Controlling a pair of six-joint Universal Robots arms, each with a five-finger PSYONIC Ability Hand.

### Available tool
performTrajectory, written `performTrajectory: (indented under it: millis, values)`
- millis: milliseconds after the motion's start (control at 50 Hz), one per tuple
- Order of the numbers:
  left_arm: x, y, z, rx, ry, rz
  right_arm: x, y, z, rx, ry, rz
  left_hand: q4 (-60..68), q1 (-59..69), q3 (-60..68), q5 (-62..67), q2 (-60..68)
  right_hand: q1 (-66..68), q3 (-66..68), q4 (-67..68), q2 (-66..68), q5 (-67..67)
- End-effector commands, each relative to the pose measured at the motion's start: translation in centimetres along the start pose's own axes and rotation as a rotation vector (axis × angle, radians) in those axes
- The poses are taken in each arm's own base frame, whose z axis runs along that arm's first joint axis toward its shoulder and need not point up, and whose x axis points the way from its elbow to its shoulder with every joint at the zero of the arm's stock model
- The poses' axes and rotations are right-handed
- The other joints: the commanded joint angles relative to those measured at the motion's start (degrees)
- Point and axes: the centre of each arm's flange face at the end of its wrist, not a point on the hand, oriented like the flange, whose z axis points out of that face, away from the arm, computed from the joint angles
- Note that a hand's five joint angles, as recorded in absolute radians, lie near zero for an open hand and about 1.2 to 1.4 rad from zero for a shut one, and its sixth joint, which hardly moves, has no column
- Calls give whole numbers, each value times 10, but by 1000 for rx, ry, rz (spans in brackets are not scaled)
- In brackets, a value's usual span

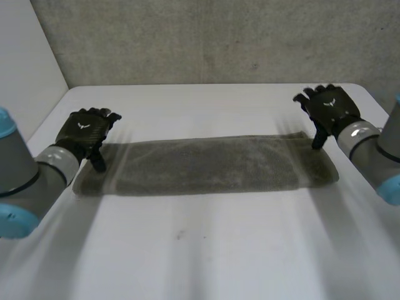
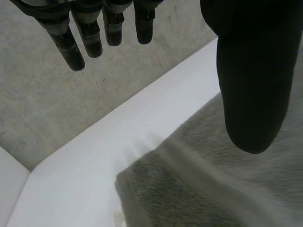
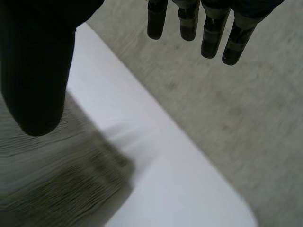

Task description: Fold the towel.

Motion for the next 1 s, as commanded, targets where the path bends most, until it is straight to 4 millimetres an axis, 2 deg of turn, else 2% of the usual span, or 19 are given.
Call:
performTrajectory:
  millis: [20, 80, 100, 140, 360, 420, 700, 720, 740, 780, 820, 1000]
  values:
    - [4, 3, -29, 22, -17, -135, 5, 30, -29, -217, -50, 152, 3, 0, 3, -18, 5, 80, 89, 85, 88, 68]
    - [5, 9, -33, 36, -24, -169, 4, 42, -34, -256, -54, 174, 3, 0, 3, -18, 5, 209, 218, 214, 217, 197]
    - [5, 9, -33, 36, -24, -169, 4, 42, -34, -257, -54, 174, 3, 0, 3, -18, 5, 210, 219, 215, 217, 198]
    - [6, 13, -34, 49, -27, -174, 7, 54, -33, -271, -39, 183, 3, 0, 3, -18, 5, 290, 299, 295, 298, 278]
    - [6, 14, -34, 56, -31, -174, 1, 87, -24, -296, -62, 202, 3, 0, 3, -18, 5, 373, 382, 378, 380, 361]
    - [6, 14, -34, 55, -32, -175, 1, 90, -22, -289, -69, 205, 3, 0, 3, -18, 5, 430, 439, 435, 438, 418]
    - [7, 16, -35, 49, -30, -176, 2, 97, -15, -255, -54, 193, 3, 0, 3, -18, 5, 454, 463, 458, 461, 441]
    - [7, 16, -35, 49, -30, -176, 2, 97, -14, -250, -52, 191, 3, 0, 3, -18, 5, 547, 556, 552, 555, 535]
    - [7, 16, -35, 49, -30, -176, 2, 97, -14, -250, -52, 191, 3, 0, 3, -18, 5, 548, 557, 553, 556, 536]
    - [7, 16, -35, 52, -31, -175, 3, 97, -12, -235, -44, 184, 3, 0, 3, -18, 5, 660, 669, 665, 668, 648]
    - [7, 17, -35, 50, -31, -176, 2, 99, -11, -234, -42, 183, 3, 0, 3, -18, 5, 695, 704, 700, 703, 683]
    - [6, 17, -35, 50, -32, -176, 8, 102, -6, -228, -20, 179, 3, 0, 3, -18, 5, 695, 704, 700, 703, 683]
